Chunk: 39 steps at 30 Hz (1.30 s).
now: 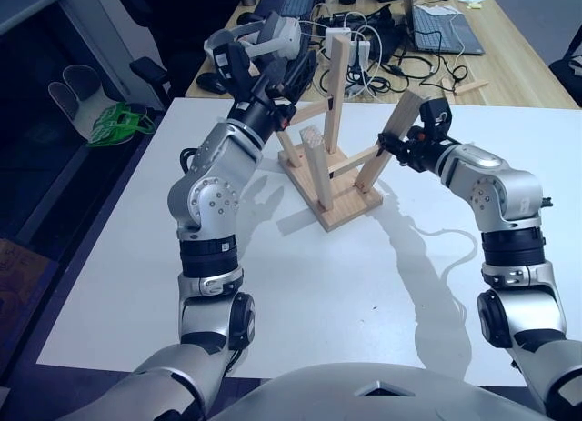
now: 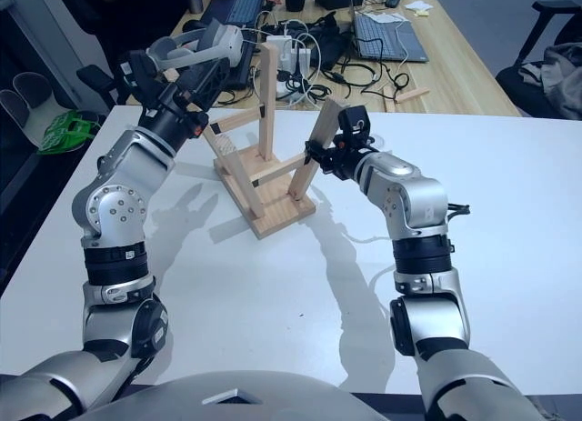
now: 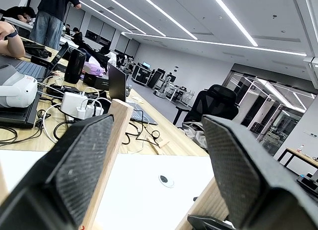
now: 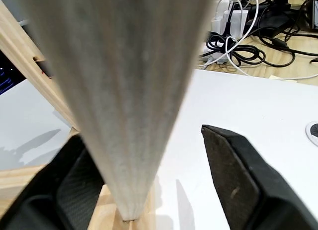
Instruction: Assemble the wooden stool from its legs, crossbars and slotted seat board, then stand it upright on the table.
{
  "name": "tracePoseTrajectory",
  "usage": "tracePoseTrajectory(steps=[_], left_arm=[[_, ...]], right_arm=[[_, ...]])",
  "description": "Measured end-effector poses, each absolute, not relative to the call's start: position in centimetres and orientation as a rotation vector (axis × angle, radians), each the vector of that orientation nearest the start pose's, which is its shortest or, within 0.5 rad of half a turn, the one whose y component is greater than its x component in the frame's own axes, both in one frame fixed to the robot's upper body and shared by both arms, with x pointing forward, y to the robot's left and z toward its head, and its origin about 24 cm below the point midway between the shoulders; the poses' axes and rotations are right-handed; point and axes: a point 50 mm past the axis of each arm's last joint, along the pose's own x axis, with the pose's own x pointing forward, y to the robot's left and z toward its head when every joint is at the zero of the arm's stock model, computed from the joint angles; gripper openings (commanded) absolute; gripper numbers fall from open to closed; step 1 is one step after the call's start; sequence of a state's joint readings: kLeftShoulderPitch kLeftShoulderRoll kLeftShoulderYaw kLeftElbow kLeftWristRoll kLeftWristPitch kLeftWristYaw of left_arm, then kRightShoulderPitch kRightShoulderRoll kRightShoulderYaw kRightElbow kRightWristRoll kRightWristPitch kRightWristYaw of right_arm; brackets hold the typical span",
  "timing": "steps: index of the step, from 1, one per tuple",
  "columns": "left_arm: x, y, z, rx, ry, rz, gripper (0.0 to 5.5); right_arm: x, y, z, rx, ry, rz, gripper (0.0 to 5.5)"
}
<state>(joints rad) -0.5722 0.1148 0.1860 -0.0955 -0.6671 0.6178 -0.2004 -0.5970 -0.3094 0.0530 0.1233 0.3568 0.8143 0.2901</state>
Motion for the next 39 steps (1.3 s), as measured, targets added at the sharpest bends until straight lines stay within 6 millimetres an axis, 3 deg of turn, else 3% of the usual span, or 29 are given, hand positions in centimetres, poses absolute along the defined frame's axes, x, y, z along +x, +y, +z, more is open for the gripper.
tracePoseTrajectory(steps=[4,9,13,17,21,24,26,29,30,32,39], left_arm=[[32.5,12.9,18.5,-0.488,-0.101,-0.529,3.29],[32.4,12.4,18.4,-0.498,-0.095,-0.537,3.29],[32.3,11.9,18.2,-0.505,-0.083,-0.546,3.29],[31.7,11.3,18.0,-0.501,-0.066,-0.565,3.29],[31.2,11.2,18.3,-0.498,-0.118,-0.554,3.29],[31.2,12.0,19.2,-0.507,-0.224,-0.487,3.29],[31.4,13.0,20.3,-0.499,-0.31,-0.409,3.29],[31.7,14.3,21.7,-0.444,-0.406,-0.263,3.29],[31.8,14.6,21.6,-0.434,-0.408,-0.228,3.29],[32.0,14.9,21.4,-0.422,-0.405,-0.183,3.29],[32.3,14.9,20.5,-0.424,-0.359,-0.17,3.29]], right_arm=[[34.0,-13.8,11.9,-0.058,0.319,0.465,3.16],[33.6,-14.2,12.0,0.08,0.216,0.457,3.16],[33.9,-14.7,13.3,0.111,0.084,0.418,3.16],[33.8,-14.8,15.6,0.112,-0.069,0.412,3.16],[33.2,-14.8,19.1,0.019,-0.237,0.429,3.16],[32.4,-13.6,21.9,-0.067,-0.344,0.502,2.67],[31.8,-12.2,22.7,-0.089,-0.36,0.562,2.31],[31.7,-9.3,20.4,-0.071,-0.168,0.663,1.9],[31.6,-8.2,18.5,-0.054,-0.049,0.698,1.68],[31.0,-7.2,12.6,0.017,0.275,0.711,1.31],[31.5,-6.5,11.5,0.23,0.388,0.63,0.02]])
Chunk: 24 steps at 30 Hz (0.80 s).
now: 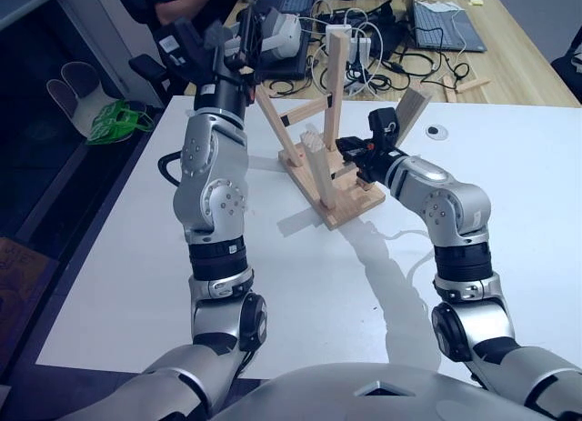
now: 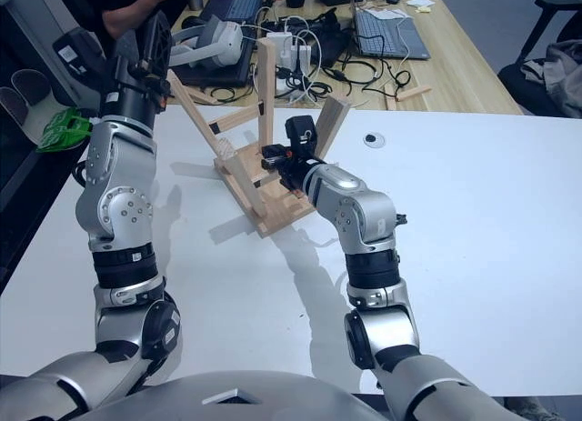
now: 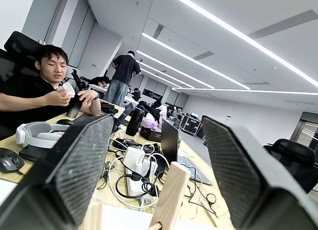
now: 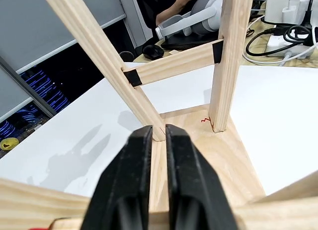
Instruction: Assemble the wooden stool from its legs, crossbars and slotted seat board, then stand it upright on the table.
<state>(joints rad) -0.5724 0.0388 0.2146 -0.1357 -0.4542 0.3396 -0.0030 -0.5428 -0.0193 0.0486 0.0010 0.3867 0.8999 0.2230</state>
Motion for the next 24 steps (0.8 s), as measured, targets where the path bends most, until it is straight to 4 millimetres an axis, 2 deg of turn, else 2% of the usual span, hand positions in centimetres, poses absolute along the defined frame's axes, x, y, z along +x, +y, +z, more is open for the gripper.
tracePoseTrajectory(steps=[2,5,7,8,9,10,12,15,16,17,19,21,24], left_arm=[[32.3,14.8,20.3,-0.421,-0.349,-0.176,3.29],[32.3,14.3,20.1,-0.413,-0.332,-0.208,3.29],[32.2,14.4,20.2,-0.411,-0.341,-0.208,3.29],[32.2,14.8,20.8,-0.406,-0.374,-0.2,3.29],[32.3,15.1,21.6,-0.4,-0.407,-0.195,3.29],[32.4,15.8,23.5,-0.395,-0.476,-0.186,3.29],[32.5,17.6,28.3,-0.392,-0.643,-0.146,3.29],[32.4,21.2,33.2,-0.433,-0.805,-0.015,3.29],[32.5,23.6,34.5,-0.472,-0.839,0.07,3.29],[32.4,25.6,35.1,-0.495,-0.862,0.138,3.29],[32.2,27.8,35.1,-0.504,-0.877,0.208,3.29],[32.5,28.1,34.7,-0.51,-0.862,0.22,3.29],[33.1,27.2,34.0,-0.511,-0.832,0.201,3.29]], right_arm=[[31.5,-6.5,11.2,0.216,0.36,0.623,0.02],[31.1,-6.9,11.7,0.135,0.145,0.572,0.02],[31.0,-7.6,13.5,0.034,-0.053,0.508,0.02],[30.5,-7.4,15.5,-0.023,-0.206,0.509,0.02],[30.0,-6.9,16.6,-0.062,-0.286,0.526,0.02],[29.3,-5.9,17.6,-0.098,-0.355,0.568,0.02],[28.0,-3.7,19.2,-0.143,-0.445,0.686,0.02],[27.2,-1.6,20.1,-0.183,-0.486,0.818,0.02],[27.2,-0.6,20.0,-0.211,-0.48,0.872,0.02],[27.1,0.3,20.0,-0.231,-0.47,0.916,0.02],[27.1,1.5,20.1,-0.254,-0.448,0.987,0.02],[26.9,2.9,19.9,-0.291,-0.412,1.078,0.02],[26.5,4.4,19.1,-0.311,-0.317,1.183,0.02]])
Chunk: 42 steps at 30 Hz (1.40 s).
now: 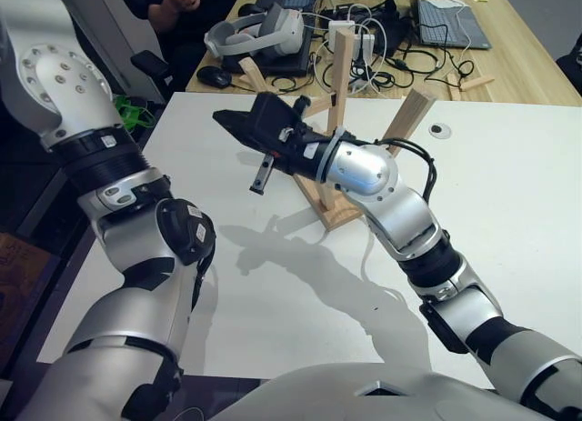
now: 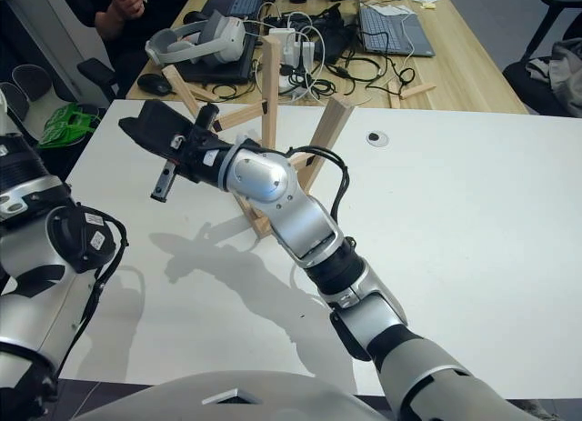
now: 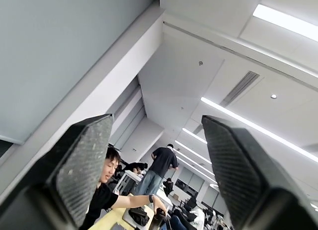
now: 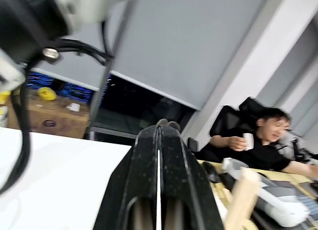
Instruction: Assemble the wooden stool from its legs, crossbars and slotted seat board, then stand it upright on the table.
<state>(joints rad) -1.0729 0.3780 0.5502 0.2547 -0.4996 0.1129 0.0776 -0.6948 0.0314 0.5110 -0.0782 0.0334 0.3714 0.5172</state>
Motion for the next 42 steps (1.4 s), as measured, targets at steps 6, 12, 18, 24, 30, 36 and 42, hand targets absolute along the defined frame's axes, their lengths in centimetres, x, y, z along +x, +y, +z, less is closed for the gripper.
tracePoseTrajectory(steps=[6,12,18,24,30,36,42], left_arm=[[34.1,25.8,32.2,-0.537,-0.756,0.18,3.29],[34.8,24.8,31.0,-0.548,-0.699,0.144,3.29],[35.4,24.3,28.1,-0.54,-0.603,0.139,3.29],[35.3,23.3,27.1,-0.535,-0.572,0.114,3.29],[34.9,22.4,26.0,-0.516,-0.531,0.098,3.29],[33.7,20.9,22.9,-0.374,-0.397,0.153,3.11],[30.0,19.1,15.3,0.077,-0.057,0.169,2.17]], right_arm=[[27.1,6.0,15.6,-0.248,-0.076,1.173,0.02],[28.4,5.1,14.7,-0.291,-0.071,0.974,0.02],[26.9,-1.5,12.8,-0.361,-0.051,0.817,0.02],[27.2,-6.3,12.5,-0.416,-0.004,0.673,0.02],[26.9,-11.2,11.4,-0.505,0.066,0.549,0.02],[26.0,-9.2,15.9,-0.342,-0.266,0.569,0.0],[27.1,-10.9,26.2,-0.349,-0.728,0.167,0.0]])
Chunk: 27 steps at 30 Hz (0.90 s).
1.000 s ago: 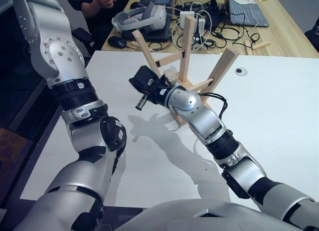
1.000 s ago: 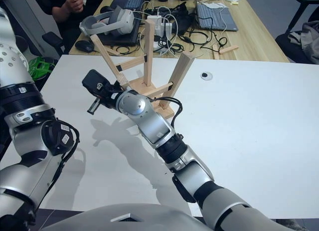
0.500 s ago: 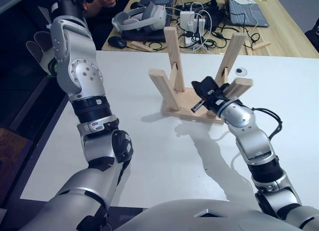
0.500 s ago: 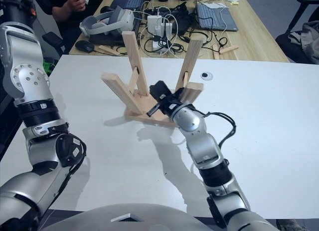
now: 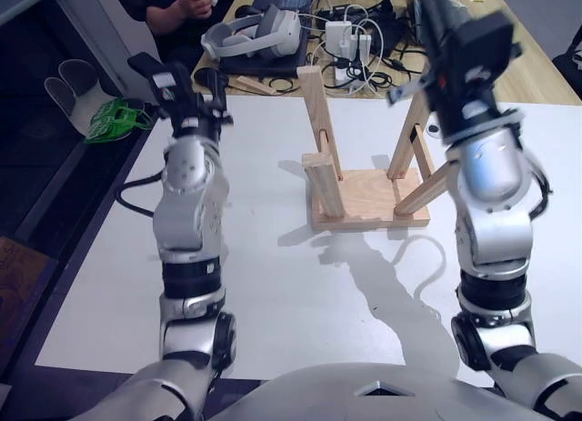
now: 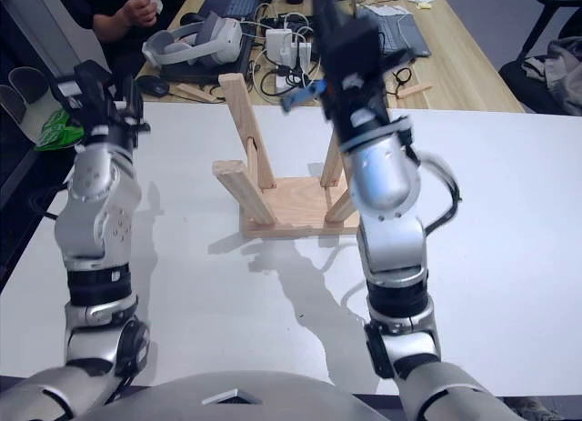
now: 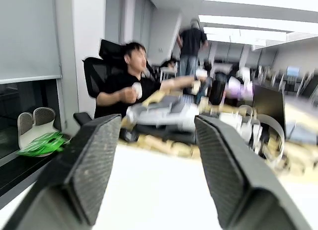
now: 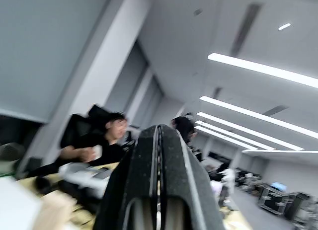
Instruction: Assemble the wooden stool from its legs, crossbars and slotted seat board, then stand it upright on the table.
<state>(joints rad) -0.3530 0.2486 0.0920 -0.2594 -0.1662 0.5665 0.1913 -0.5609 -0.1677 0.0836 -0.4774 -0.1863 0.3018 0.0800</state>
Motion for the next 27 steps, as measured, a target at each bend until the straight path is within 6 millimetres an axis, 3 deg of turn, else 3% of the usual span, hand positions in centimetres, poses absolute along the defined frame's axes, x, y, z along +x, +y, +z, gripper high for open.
tracePoseTrajectory(steps=[1,2,3,5,8,11,12,15,19,24,27], left_arm=[[29.5,18.9,14.6,0.114,-0.015,0.141,2.07],[28.0,18.2,12.5,0.169,0.103,0.055,1.89],[26.7,17.5,10.7,0.183,0.209,-0.029,1.73],[25.0,16.2,8.9,0.173,0.336,-0.151,1.44],[24.2,15.8,8.2,0.172,0.407,-0.185,1.03],[24.3,15.2,6.9,0.133,0.475,-0.174,0.5],[24.5,15.0,6.3,0.126,0.497,-0.162,0.36],[24.8,14.4,5.0,0.119,0.556,-0.163,0.04],[24.3,13.0,3.5,0.092,0.648,-0.25,0.04],[23.6,10.8,3.3,0.022,0.697,-0.374,0.04],[23.5,10.4,3.4,0.009,0.71,-0.4,0.04]], right_arm=[[27.1,-11.4,26.9,-0.368,-0.751,0.128,0.0],[27.3,-13.4,28.5,-0.433,-0.793,0.012,0.0],[27.5,-15.3,28.9,-0.494,-0.784,-0.074,0.0],[27.9,-18.6,27.8,-0.558,-0.69,-0.18,0.0],[28.4,-23.7,22.3,-0.569,-0.388,-0.263,0.0],[28.2,-28.1,14.5,-0.521,0.02,-0.201,0.0],[28.2,-28.8,12.8,-0.501,0.12,-0.146,0.0],[28.4,-29.2,10.0,-0.466,0.329,0.057,0.0],[27.7,-26.5,6.1,-0.388,0.535,0.408,0.0],[25.8,-25.8,4.1,-0.385,0.714,0.556,0.0],[25.7,-25.4,4.3,-0.375,0.756,0.573,0.0]])
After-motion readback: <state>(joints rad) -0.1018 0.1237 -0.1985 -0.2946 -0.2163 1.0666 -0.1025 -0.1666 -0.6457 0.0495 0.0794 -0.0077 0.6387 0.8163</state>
